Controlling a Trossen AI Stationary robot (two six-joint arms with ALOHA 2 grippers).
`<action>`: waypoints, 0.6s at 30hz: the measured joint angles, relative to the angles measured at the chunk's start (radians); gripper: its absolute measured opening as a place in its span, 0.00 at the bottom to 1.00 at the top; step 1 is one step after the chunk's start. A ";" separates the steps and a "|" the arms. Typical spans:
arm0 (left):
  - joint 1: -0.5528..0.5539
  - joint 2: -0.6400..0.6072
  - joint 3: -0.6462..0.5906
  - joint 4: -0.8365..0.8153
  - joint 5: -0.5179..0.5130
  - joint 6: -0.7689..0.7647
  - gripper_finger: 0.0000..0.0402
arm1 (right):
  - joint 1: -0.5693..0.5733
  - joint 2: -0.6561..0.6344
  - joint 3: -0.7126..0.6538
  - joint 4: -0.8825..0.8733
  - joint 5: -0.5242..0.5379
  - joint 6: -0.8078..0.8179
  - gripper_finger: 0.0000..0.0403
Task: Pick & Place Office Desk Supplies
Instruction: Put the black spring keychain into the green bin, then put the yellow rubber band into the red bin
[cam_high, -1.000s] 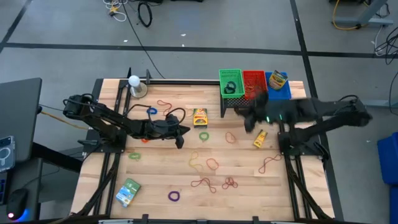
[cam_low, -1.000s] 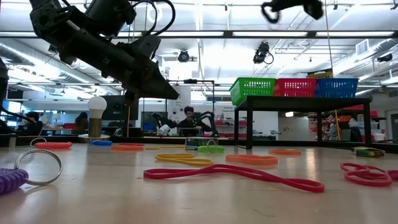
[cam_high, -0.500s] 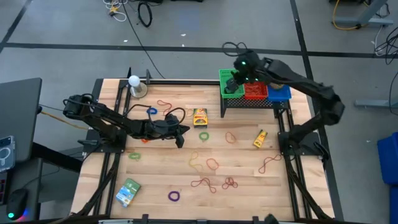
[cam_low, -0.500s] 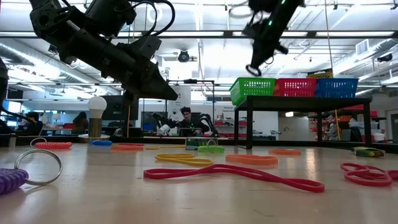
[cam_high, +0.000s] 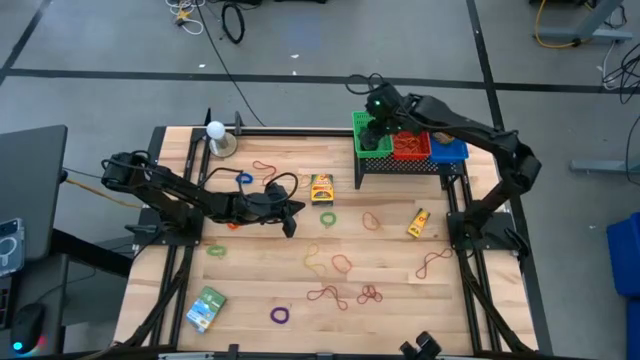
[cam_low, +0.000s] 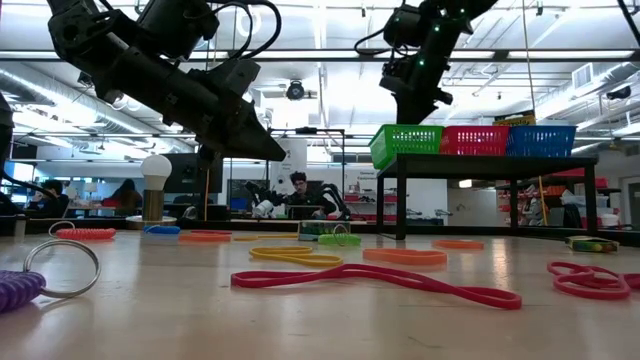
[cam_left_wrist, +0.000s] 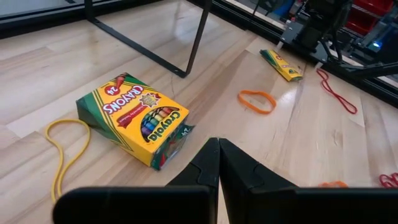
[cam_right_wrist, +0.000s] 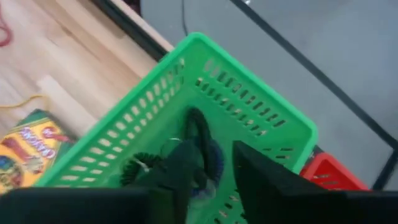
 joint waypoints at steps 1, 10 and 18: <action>0.000 0.000 0.000 0.000 0.000 0.000 0.02 | 0.000 0.001 0.000 -0.002 0.017 0.000 0.33; 0.000 0.000 0.000 0.000 0.000 0.000 0.02 | 0.014 -0.064 0.000 -0.003 0.029 0.008 0.49; 0.000 0.000 0.000 0.000 0.000 0.000 0.02 | 0.206 -0.249 -0.082 0.044 0.019 0.041 0.19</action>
